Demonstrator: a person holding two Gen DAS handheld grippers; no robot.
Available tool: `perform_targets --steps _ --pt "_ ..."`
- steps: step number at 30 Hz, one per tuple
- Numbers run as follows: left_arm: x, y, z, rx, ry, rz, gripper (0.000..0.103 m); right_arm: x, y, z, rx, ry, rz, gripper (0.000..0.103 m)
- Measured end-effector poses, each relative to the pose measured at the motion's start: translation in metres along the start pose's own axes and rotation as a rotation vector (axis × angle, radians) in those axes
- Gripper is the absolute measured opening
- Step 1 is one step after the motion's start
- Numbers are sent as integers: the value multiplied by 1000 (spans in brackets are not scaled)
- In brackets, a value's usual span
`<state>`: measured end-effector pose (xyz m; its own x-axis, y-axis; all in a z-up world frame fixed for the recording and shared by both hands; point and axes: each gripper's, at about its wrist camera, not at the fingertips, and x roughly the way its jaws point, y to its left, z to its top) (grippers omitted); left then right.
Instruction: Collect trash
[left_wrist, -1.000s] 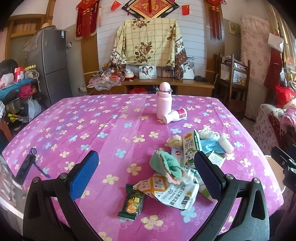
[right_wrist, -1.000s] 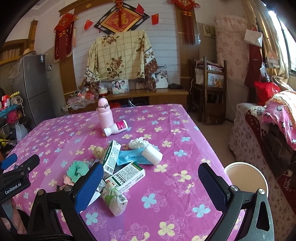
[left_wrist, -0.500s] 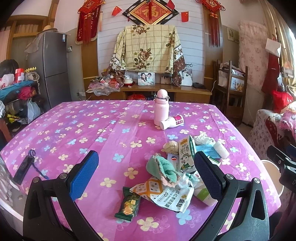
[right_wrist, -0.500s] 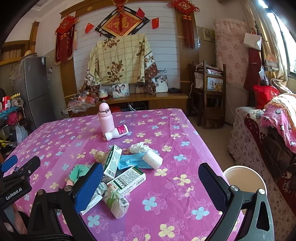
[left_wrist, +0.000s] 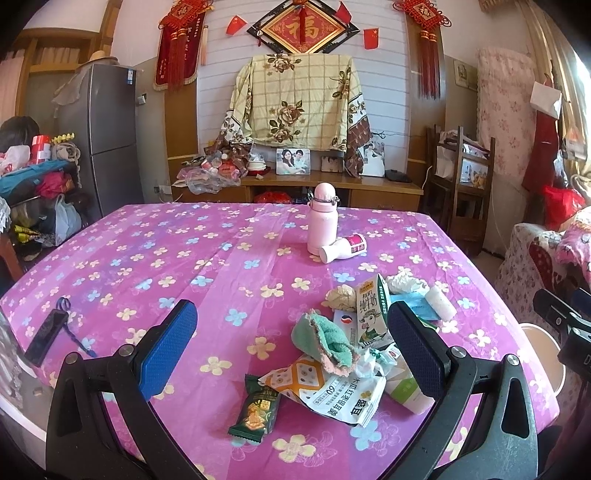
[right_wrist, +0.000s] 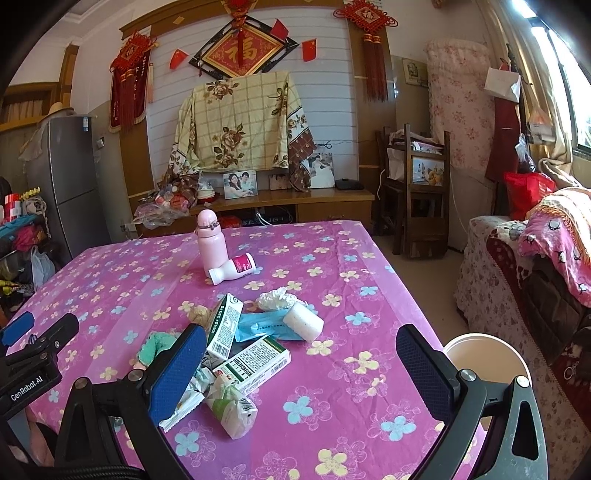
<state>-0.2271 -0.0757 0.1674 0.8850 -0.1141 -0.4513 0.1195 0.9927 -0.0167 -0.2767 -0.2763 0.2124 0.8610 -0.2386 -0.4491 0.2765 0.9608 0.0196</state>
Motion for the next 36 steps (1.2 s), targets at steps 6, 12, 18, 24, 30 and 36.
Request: perform_targets --steps 6,12,18,24,30,36 --pt "0 -1 0 1 -1 2 102 0 -1 1 -1 -5 -2 102" --pt "-3 -5 1 13 -16 -3 102 -2 -3 2 -2 -19 -5 102" --pt "-4 -5 0 17 -22 -7 102 -2 -3 2 -2 -18 -5 102" --pt "-4 -6 0 15 -22 -7 102 -1 -3 2 -3 -18 -6 102" --pt "-5 -5 -2 18 -19 -8 102 0 -3 2 -2 -12 -1 102" --pt "-5 -5 -1 17 -20 -8 102 2 -5 2 -3 -6 0 102"
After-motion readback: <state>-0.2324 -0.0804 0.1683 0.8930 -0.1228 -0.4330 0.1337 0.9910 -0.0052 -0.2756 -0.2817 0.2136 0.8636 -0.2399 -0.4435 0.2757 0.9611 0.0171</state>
